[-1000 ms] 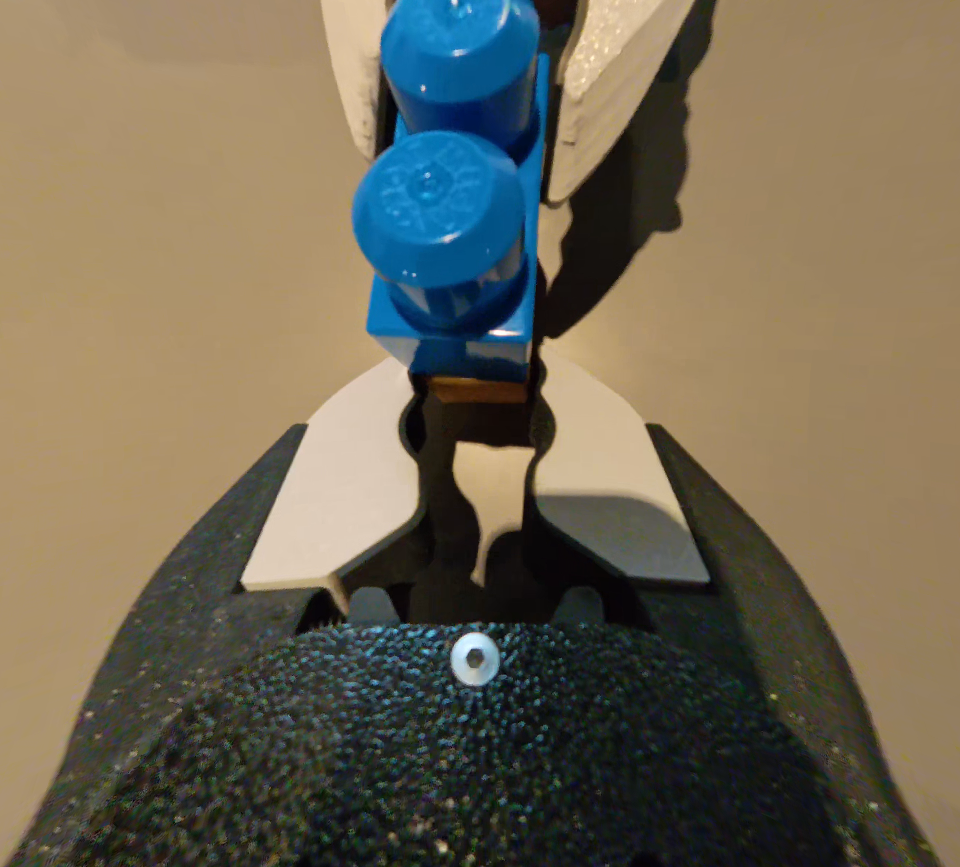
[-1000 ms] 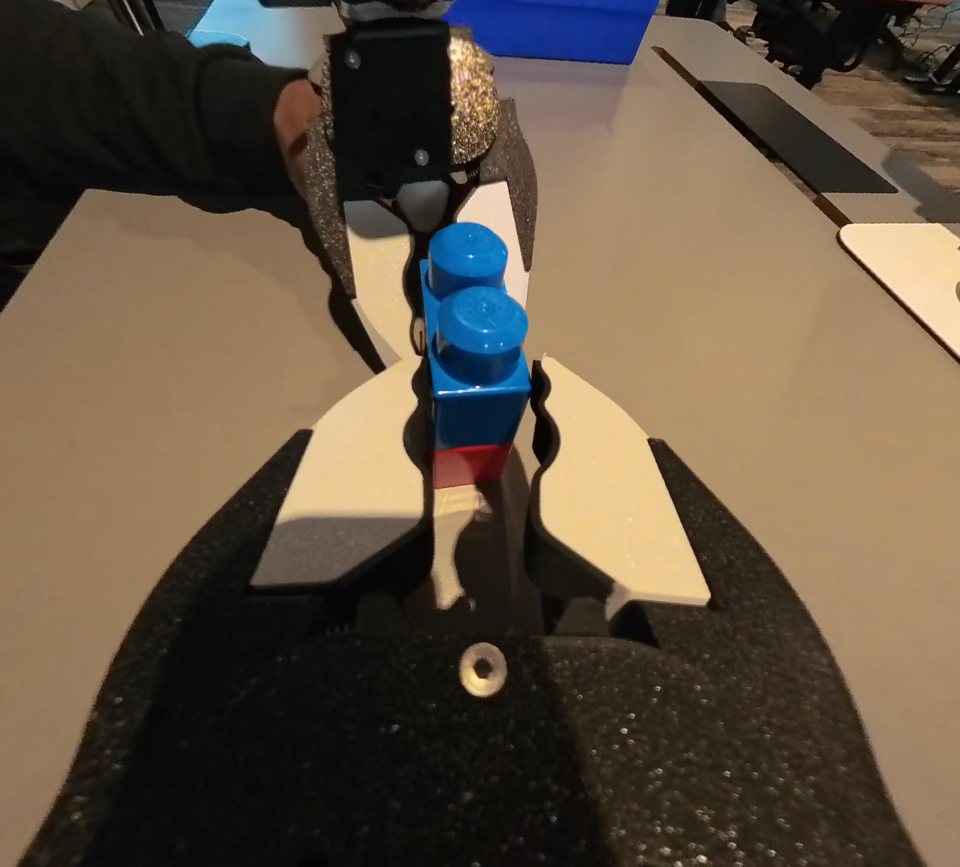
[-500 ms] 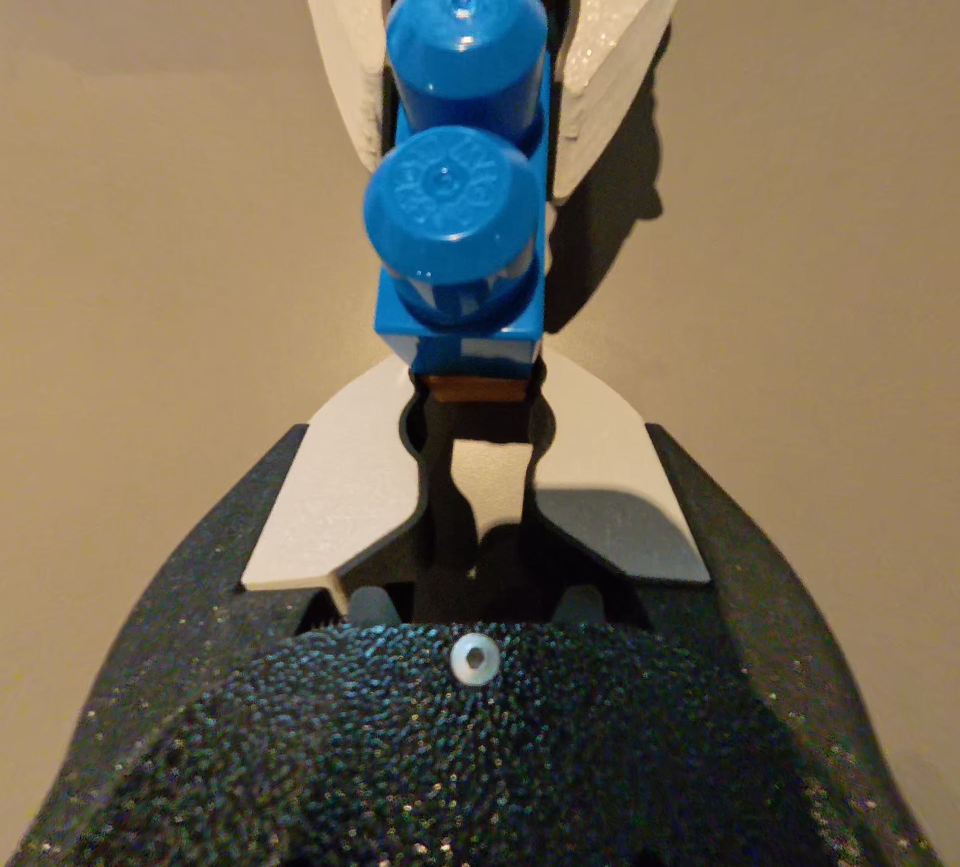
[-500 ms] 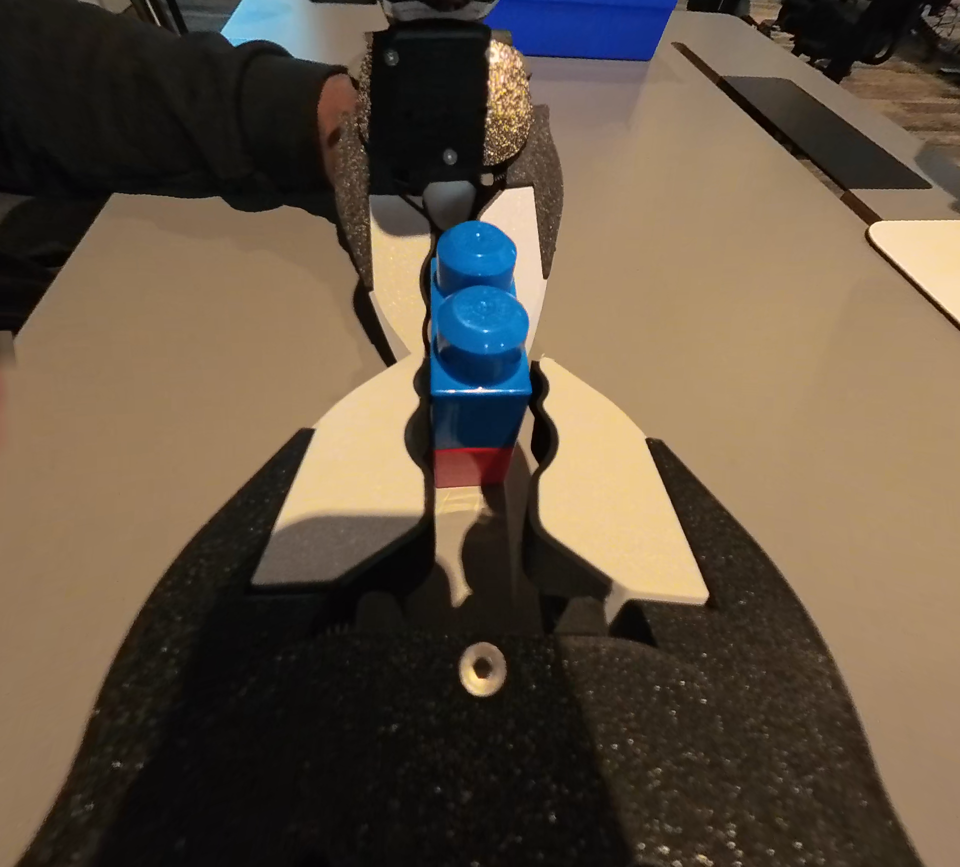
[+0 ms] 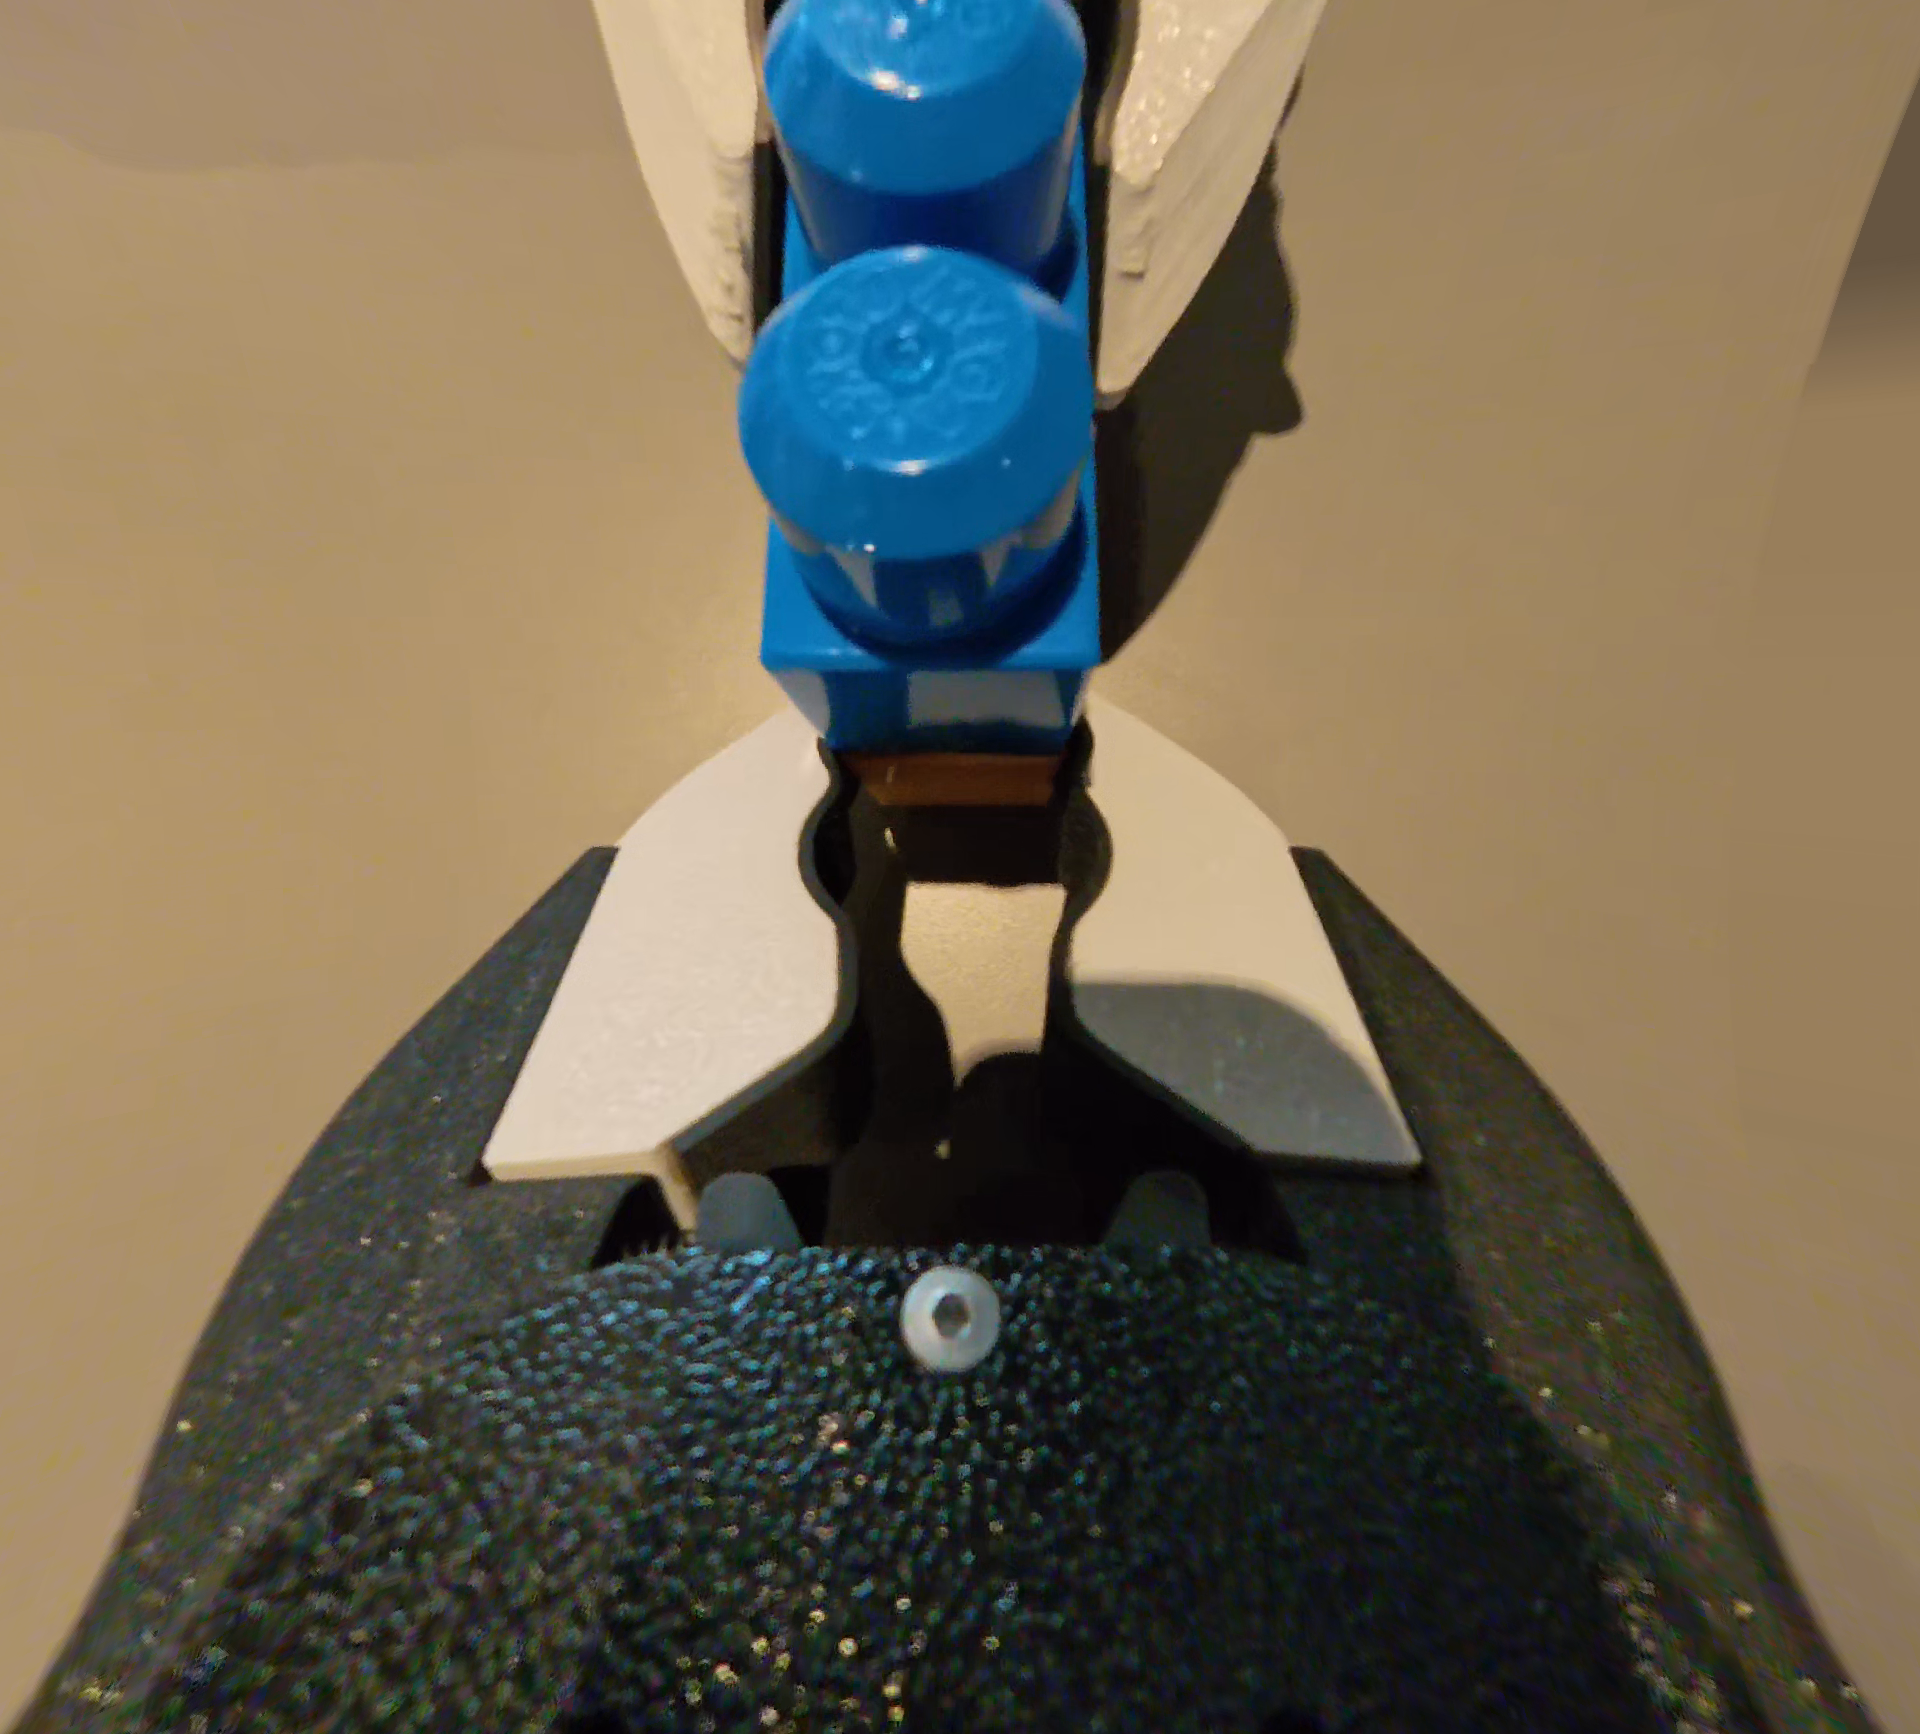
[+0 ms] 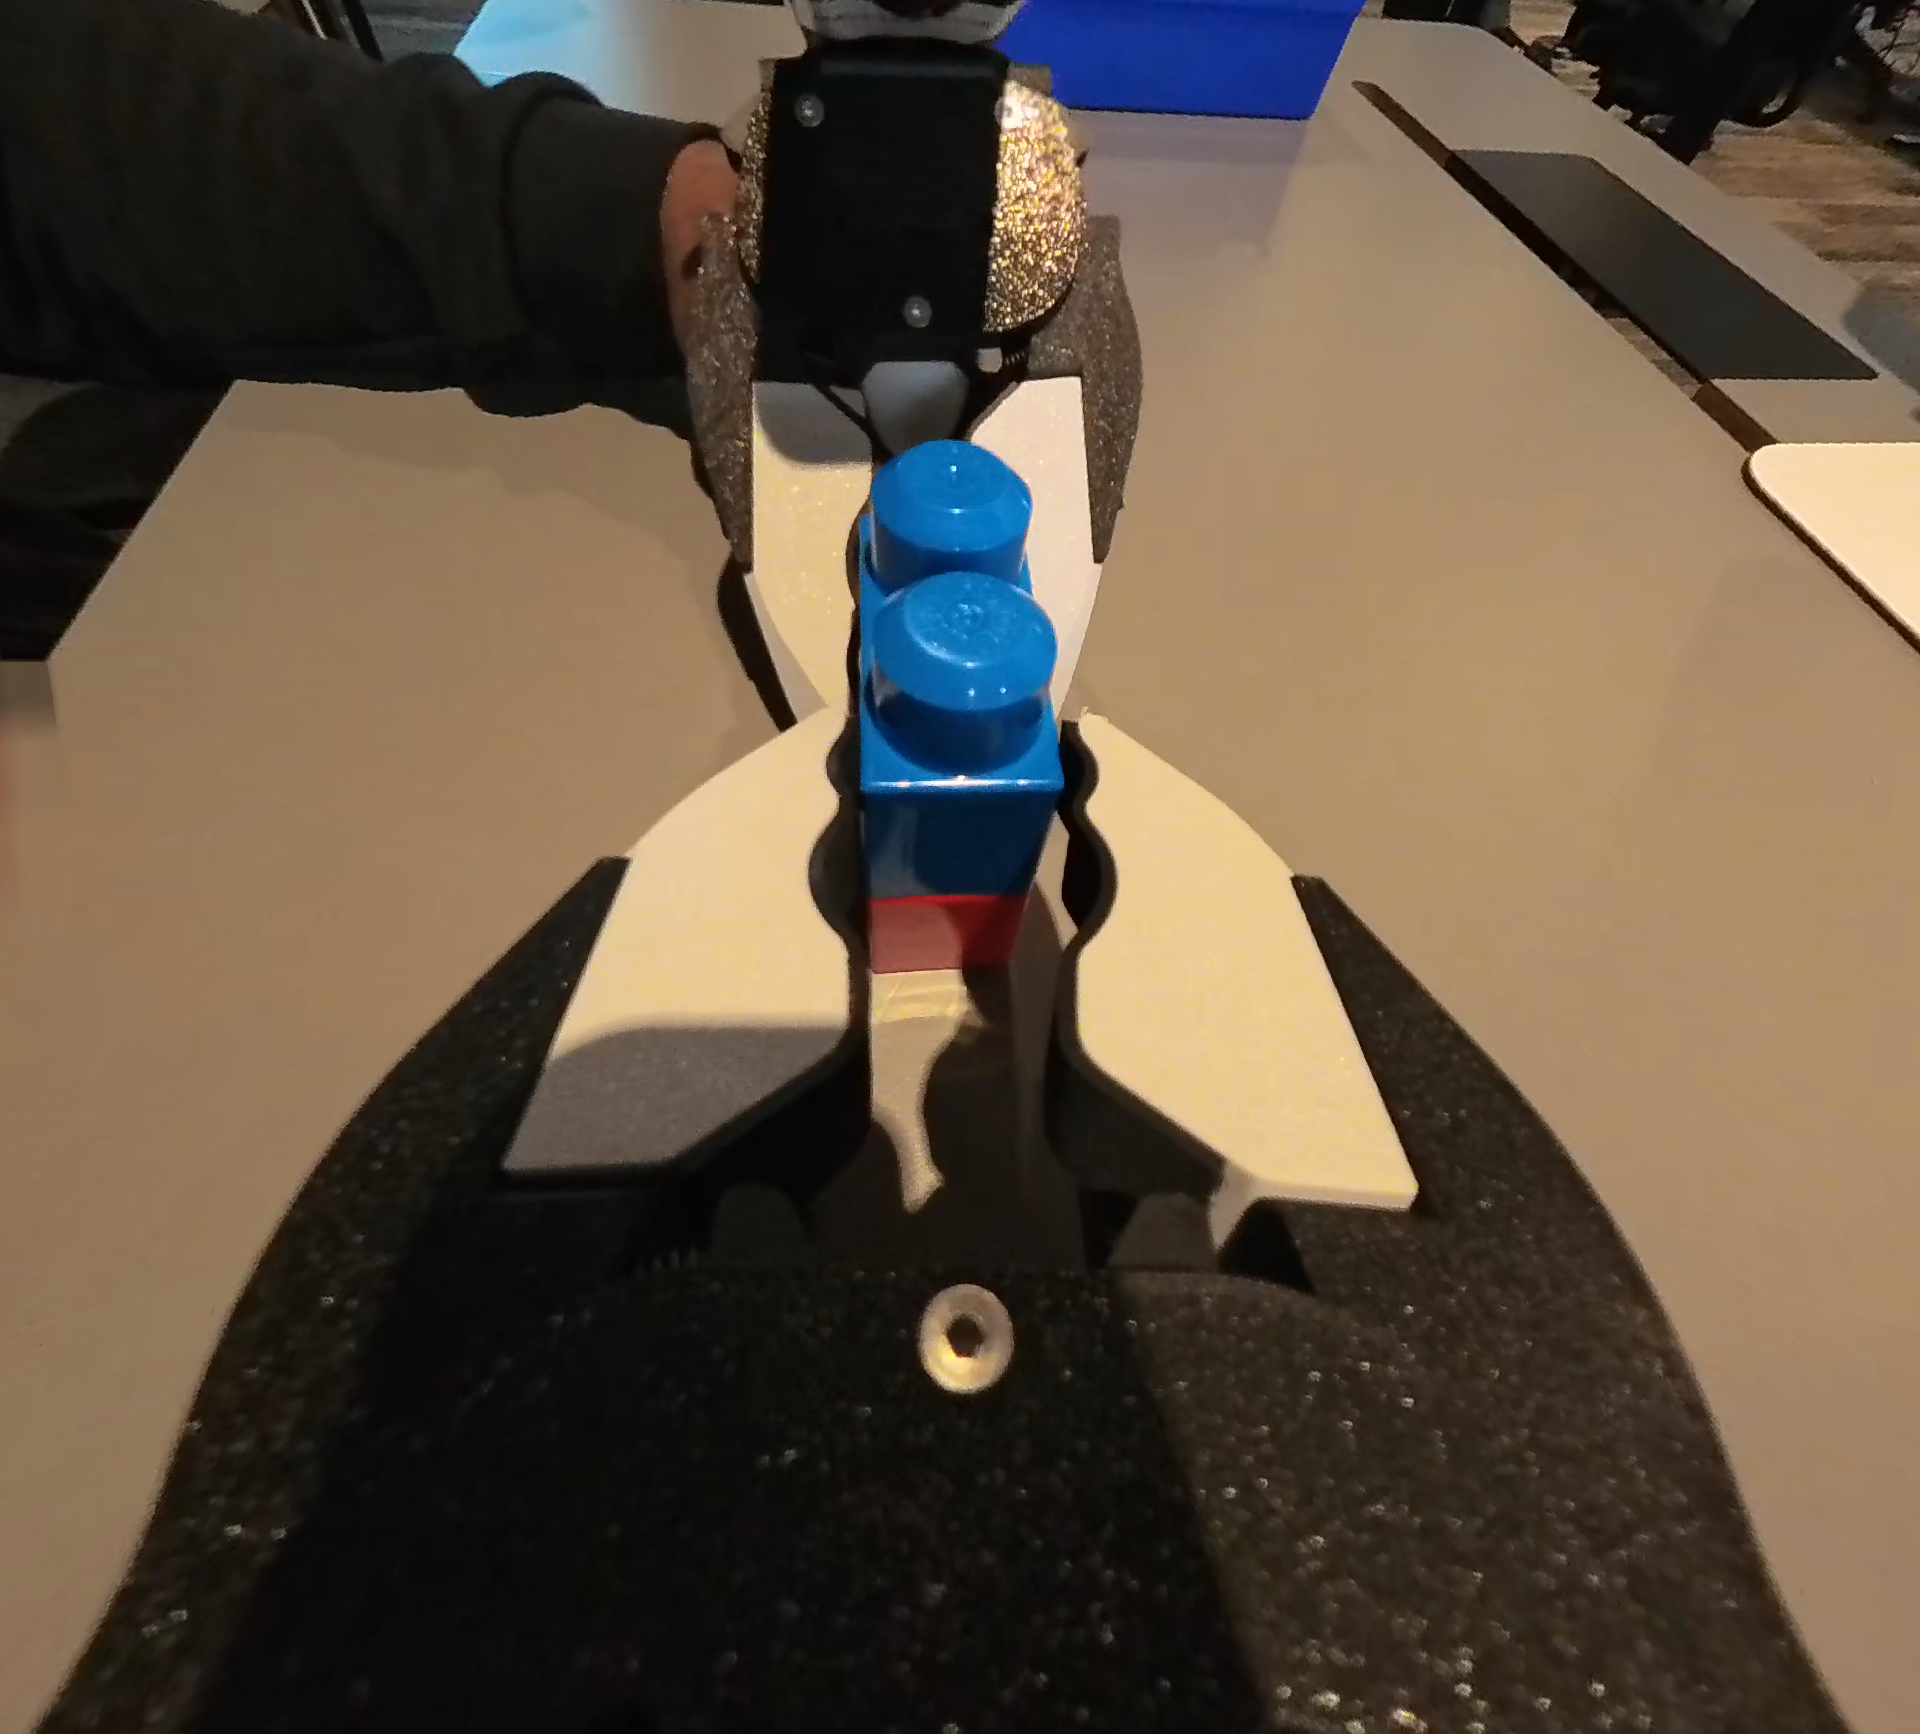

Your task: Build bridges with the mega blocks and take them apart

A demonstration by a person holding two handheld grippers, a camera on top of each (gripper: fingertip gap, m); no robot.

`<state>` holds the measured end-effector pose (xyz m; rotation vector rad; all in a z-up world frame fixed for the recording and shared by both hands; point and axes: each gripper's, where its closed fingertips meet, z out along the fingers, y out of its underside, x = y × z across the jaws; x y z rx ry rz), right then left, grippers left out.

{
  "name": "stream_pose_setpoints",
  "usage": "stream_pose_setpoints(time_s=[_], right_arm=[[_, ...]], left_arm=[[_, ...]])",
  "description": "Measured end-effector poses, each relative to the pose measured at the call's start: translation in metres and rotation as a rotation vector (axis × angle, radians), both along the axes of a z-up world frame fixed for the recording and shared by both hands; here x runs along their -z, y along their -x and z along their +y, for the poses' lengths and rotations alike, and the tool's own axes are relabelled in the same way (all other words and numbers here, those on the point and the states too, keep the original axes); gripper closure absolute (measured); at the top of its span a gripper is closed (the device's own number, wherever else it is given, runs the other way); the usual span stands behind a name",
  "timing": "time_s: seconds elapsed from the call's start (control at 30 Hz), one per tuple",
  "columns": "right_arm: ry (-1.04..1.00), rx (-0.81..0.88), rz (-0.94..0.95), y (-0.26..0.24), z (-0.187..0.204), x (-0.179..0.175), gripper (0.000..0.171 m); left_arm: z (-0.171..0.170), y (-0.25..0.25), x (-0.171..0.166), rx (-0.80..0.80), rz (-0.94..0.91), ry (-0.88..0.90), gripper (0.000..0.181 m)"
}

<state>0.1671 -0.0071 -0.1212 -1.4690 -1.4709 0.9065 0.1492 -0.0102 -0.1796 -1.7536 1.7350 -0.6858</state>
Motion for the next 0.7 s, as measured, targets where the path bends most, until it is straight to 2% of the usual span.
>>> stream_pose_setpoints(time_s=[0.5,0.7], right_arm=[[-0.008,0.017,-0.015,0.0,0.0,0.001,0.135],[-0.006,0.02,-0.018,-0.001,0.0,0.001,0.135]], left_arm=[[0.002,0.001,-0.001,-0.077,0.016,-0.035,0.145],[0.006,-0.001,-0.037,-0.092,-0.163,-0.055,0.139]])
